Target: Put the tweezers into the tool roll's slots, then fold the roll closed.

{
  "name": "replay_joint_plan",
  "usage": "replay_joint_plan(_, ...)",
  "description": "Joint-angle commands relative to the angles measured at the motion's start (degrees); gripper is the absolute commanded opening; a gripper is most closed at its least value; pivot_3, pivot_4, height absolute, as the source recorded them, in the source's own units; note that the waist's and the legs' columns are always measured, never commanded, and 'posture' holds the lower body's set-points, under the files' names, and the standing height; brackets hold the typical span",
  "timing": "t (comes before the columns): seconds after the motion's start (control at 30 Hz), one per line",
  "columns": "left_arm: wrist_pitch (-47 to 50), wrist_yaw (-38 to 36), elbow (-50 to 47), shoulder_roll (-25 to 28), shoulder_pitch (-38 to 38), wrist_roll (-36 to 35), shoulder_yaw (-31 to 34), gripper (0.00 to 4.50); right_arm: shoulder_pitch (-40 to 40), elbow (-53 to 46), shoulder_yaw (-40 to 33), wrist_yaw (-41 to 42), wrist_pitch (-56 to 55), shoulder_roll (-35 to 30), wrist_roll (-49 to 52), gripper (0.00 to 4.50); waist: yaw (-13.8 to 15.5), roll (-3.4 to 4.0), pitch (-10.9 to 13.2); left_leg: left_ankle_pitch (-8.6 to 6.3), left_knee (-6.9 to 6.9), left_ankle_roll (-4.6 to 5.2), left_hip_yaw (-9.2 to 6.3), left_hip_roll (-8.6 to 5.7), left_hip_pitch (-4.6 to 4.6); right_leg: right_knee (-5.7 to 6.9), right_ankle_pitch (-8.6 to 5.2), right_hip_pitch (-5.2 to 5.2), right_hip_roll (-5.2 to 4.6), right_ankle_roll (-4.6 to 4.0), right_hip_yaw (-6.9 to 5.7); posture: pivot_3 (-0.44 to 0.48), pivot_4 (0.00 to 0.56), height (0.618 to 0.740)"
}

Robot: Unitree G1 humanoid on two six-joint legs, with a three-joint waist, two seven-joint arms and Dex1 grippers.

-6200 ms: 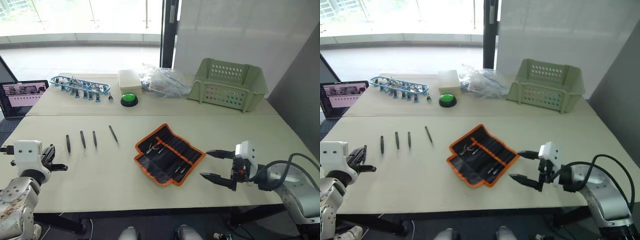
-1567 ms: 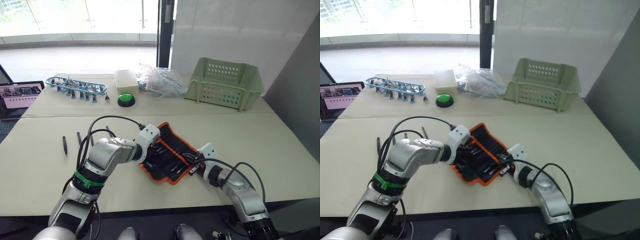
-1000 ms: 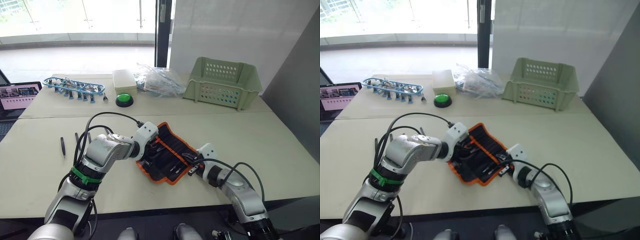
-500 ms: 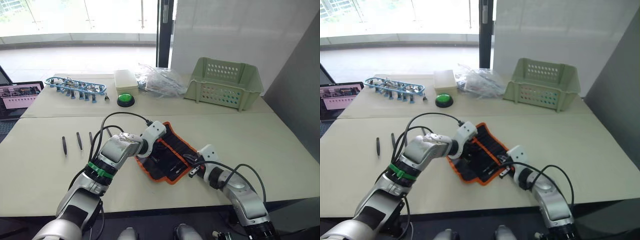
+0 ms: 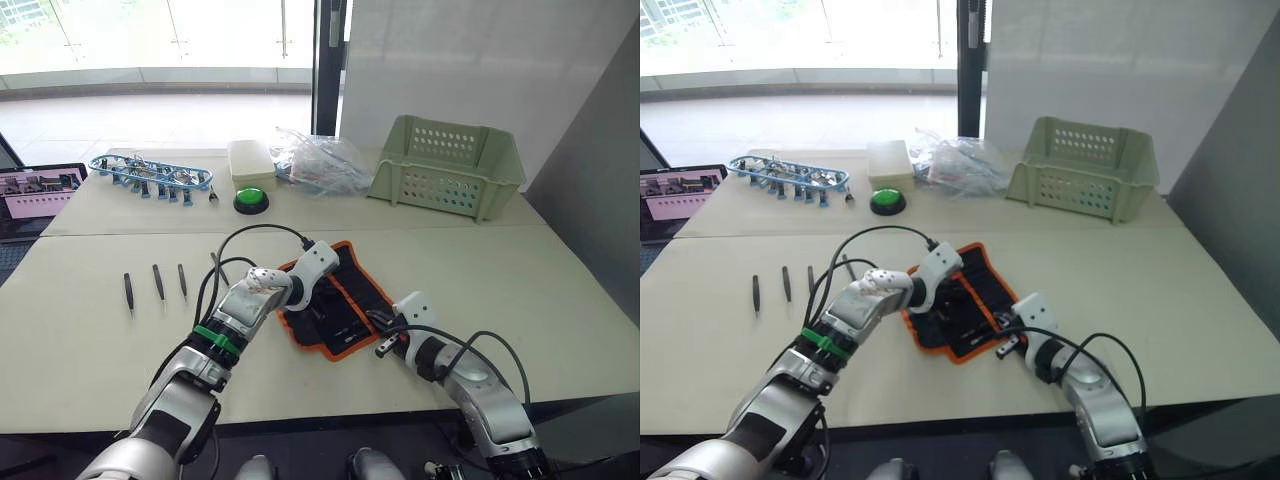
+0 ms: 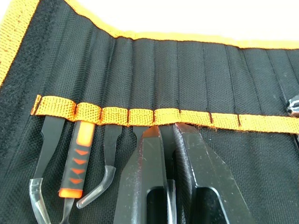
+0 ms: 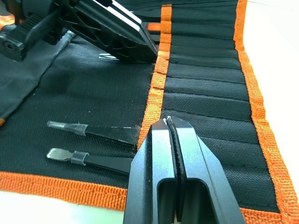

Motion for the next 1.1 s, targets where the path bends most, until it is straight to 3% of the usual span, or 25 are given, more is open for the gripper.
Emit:
replay_joint_plan(0.03,-2.9,-0.4,-1.0,0.6,0.2,1.3,2.4,0.00,1.4,-0.5,2.4,0.6,2.1,0.5,0.0,0.02,0.0,0.00,0.0,0.00,0.00,0.00,0.00,0.00,-0.01,0.01,0.00,-0.01,0.00,0.00,0.00,0.000,0.150,0.725)
replay_joint_plan(0.07,-2.8,-0.8,-1.6,0.9,0.3,1.3,2.7,0.00,1.4,-0.5,2.5,0.5,2.2,0.5,0.0,0.02,-0.1,0.00,0.0,0.00,0.00,0.00,0.00,0.00,0.00,0.02,0.00,-0.01,0.01,0.00,0.00,0.000,0.150,0.725)
replay_joint_plan(0.13,-1.7,-2.5,-4.3,2.2,0.7,0.3,4.0,0.92,1.2,-0.4,2.5,0.4,2.4,0.7,0.0,0.00,-0.3,0.00,0.0,0.00,-0.01,0.00,0.00,0.01,-0.01,0.03,0.00,-0.04,0.01,0.00,0.01,0.000,0.150,0.725)
replay_joint_plan(0.37,0.4,-5.0,-14.6,5.7,3.5,-1.7,8.5,3.21,0.9,0.1,2.6,0.1,2.6,1.2,-0.1,0.00,-0.4,0.01,0.0,0.00,-0.03,0.00,0.00,0.04,-0.01,0.05,0.00,-0.06,0.05,-0.01,0.02,0.000,0.150,0.725)
replay_joint_plan(0.5,3.0,-6.2,-24.7,10.9,9.5,-7.7,19.0,4.47,1.0,-0.2,2.7,0.0,2.9,1.2,-0.2,0.00,-0.9,0.03,0.0,0.00,-0.05,0.00,0.01,0.08,0.02,0.07,-0.01,-0.08,0.07,-0.02,0.03,0.000,0.150,0.725)
replay_joint_plan(0.67,4.1,-5.2,-32.5,19.8,23.4,-9.6,30.2,4.47,1.1,-0.5,2.0,0.1,3.0,0.8,0.0,0.00,-1.6,0.04,0.0,-0.01,-0.17,0.00,0.01,0.12,0.15,0.18,-0.07,-0.07,0.07,-0.12,0.03,0.000,0.150,0.725)
replay_joint_plan(0.77,4.1,-3.4,-37.8,21.9,32.8,-10.7,38.5,4.47,1.4,-1.1,1.5,0.5,3.0,0.2,0.3,0.00,-1.4,0.02,0.0,-0.01,-0.17,0.00,0.01,0.11,0.13,0.16,-0.08,-0.08,0.02,-0.14,0.00,0.000,0.150,0.725)
replay_joint_plan(0.93,3.6,2.6,-46.2,17.9,49.2,-13.3,56.2,4.47,0.8,-0.4,0.4,1.3,2.6,-0.9,0.7,0.00,-0.9,-0.06,0.0,-0.02,-0.17,-0.01,0.05,0.14,0.11,0.05,-0.08,-0.06,-0.05,-0.15,-0.02,0.000,0.150,0.725)
replay_joint_plan(1.1,0.8,7.4,-51.4,10.0,61.1,-14.3,64.8,4.47,-0.1,0.7,-0.1,1.9,2.4,-1.2,0.9,0.00,-0.3,-0.12,0.0,-0.02,-0.16,-0.02,0.14,0.16,0.23,0.01,-0.09,0.00,-0.08,-0.17,-0.02,0.000,0.150,0.725)
